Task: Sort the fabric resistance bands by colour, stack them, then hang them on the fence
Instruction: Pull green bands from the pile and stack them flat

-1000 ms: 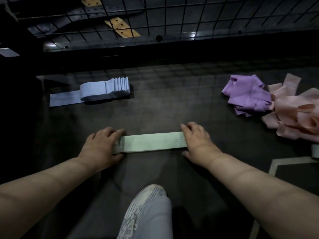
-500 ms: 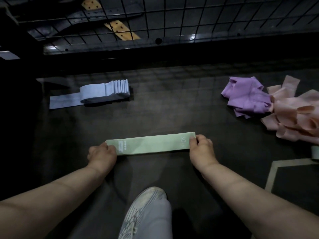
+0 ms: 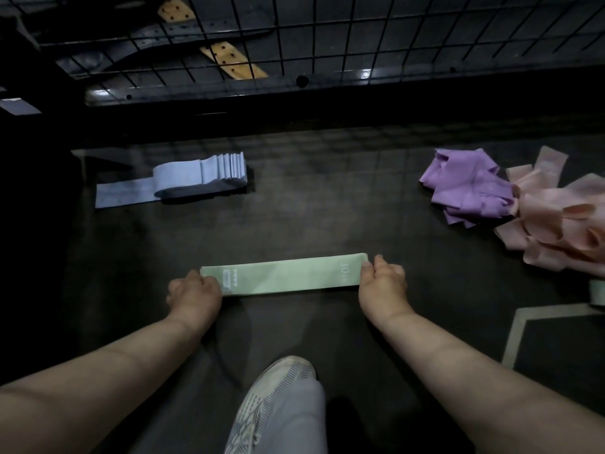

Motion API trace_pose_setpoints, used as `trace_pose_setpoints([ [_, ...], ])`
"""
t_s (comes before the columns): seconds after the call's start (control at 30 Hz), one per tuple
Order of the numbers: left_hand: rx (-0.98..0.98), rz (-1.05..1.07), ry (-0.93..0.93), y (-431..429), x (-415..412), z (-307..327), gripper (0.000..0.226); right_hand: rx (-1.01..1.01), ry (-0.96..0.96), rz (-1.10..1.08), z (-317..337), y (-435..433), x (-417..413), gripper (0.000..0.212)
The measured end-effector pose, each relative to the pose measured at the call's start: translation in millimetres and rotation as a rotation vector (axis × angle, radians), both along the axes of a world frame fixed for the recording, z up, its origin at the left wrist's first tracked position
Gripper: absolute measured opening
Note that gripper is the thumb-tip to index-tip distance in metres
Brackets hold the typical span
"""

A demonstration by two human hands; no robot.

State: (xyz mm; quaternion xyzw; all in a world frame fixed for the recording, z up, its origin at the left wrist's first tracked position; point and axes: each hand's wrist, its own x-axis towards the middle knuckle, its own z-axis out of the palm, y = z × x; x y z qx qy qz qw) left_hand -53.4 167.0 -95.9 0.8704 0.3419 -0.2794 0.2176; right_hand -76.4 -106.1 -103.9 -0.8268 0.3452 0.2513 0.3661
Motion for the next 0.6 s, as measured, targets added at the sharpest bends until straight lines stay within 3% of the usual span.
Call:
trace_pose_setpoints([
  [0.3,0.007,-0.008,-0.003,2,2,-1,0.043,0.016,0.006,0.068,-2,3,-2,0.051],
  [0.43,0.089,-0.101,-0.012,1,1,3,0.053,-0.148,-0.061,0.284,7,-1,-5,0.072],
  [0.53,0.207,-0.72,-0.234,11,-4,7,0.091,-0.322,-0.296,0.719,11,-12,-5,0.088],
  [0.6,0.234,-1.081,-0.288,23,-2,1,0.103,-0.349,-0.279,0.968,13,-19,3,0.093],
])
